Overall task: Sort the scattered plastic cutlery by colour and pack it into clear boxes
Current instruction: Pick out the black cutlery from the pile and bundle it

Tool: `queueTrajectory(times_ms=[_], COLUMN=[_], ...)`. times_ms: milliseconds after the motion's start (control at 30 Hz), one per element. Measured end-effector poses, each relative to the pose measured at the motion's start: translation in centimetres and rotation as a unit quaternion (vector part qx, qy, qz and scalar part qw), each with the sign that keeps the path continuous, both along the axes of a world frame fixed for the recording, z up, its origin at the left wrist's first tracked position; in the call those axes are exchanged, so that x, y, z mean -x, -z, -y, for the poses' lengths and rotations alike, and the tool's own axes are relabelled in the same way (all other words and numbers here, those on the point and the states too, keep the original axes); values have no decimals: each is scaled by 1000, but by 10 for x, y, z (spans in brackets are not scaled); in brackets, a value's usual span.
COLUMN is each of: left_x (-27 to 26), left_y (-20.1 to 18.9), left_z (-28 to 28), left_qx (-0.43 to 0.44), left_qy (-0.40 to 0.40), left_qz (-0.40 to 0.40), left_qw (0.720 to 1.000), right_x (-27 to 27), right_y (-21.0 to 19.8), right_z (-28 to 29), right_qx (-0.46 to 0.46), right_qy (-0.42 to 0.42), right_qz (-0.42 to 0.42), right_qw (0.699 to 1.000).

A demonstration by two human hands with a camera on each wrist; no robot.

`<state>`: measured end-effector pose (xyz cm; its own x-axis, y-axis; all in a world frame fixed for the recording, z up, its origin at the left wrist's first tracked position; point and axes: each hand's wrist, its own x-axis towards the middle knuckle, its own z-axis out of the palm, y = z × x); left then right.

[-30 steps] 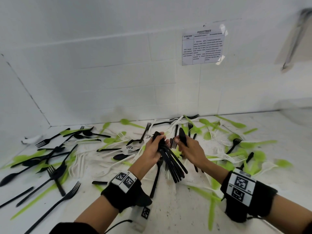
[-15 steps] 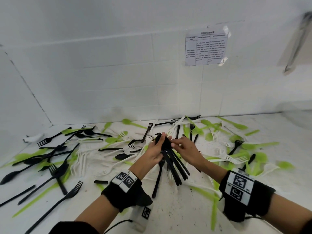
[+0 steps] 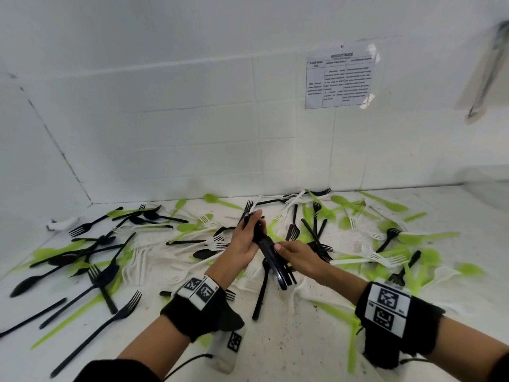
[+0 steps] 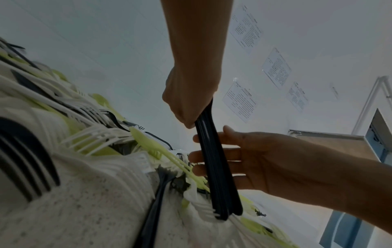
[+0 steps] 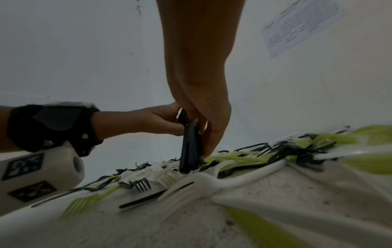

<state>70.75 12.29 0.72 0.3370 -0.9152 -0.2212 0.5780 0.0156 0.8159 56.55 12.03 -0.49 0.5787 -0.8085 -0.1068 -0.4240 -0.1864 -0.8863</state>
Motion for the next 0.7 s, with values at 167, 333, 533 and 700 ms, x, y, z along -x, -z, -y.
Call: queueTrajectory(times_ms=[167, 333, 533, 700], left_x=[0, -1, -5, -7], left_y=[3, 0, -7, -7], left_z=[-3, -10, -15, -14], left_qx=[8, 13, -18, 26], left_qy=[-4, 14, 93, 101], left_qz=[14, -5, 155, 222], left_qw=[1000, 1000, 983, 969], right_x=[-1, 4, 12, 27], right_y=[-2, -8, -9, -13], right_z=[-2, -2, -1, 1], right_qx=[-129, -164, -189, -136], right_qy=[2, -46, -18, 40], right_qz=[107, 108, 105, 98], right_qw=[986, 979, 976, 985])
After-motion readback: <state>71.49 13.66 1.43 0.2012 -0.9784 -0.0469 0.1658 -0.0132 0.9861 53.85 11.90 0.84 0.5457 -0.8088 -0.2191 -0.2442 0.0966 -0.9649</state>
